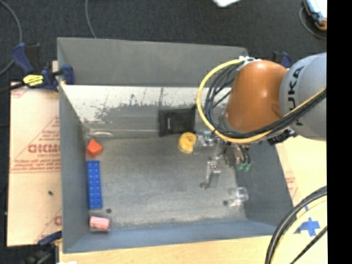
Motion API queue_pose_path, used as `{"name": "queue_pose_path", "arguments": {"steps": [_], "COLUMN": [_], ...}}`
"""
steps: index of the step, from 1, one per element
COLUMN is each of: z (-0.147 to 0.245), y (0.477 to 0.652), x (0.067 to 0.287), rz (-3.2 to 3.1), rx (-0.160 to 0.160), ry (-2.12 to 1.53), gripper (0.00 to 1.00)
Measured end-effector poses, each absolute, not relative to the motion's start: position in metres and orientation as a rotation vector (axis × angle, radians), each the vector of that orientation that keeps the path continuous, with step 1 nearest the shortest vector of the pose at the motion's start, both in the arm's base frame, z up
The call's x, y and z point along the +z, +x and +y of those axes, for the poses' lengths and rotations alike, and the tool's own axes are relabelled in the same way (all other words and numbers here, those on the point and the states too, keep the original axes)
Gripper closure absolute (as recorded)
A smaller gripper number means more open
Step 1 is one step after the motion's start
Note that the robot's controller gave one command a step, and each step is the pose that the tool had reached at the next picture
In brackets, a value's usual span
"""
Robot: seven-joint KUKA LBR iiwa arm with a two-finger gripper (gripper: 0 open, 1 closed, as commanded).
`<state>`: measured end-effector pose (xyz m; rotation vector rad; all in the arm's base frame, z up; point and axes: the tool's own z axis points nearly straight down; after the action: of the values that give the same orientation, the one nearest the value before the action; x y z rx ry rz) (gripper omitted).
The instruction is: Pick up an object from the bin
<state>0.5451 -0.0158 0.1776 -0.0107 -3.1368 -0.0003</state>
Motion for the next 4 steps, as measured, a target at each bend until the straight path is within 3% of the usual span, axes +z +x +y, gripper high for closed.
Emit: {"name": "queue_pose_path", "arguments": {"steps": [1, 2, 3, 4], "z": [-0.016, -0.041, -0.070, -0.067], "y": [0.547, 0.559, 0.577, 0.644], "x": [0.182, 0.140, 0.134, 0.080], "rz": [-3.145, -3.132, -3.142, -3.140], "rx": [0.000, -0.001, 0.002, -0.002], "ry": [-0.010, -0.280, -0.211, -0.314], "gripper": [0.00, 0.00, 0.00, 0.00]}}
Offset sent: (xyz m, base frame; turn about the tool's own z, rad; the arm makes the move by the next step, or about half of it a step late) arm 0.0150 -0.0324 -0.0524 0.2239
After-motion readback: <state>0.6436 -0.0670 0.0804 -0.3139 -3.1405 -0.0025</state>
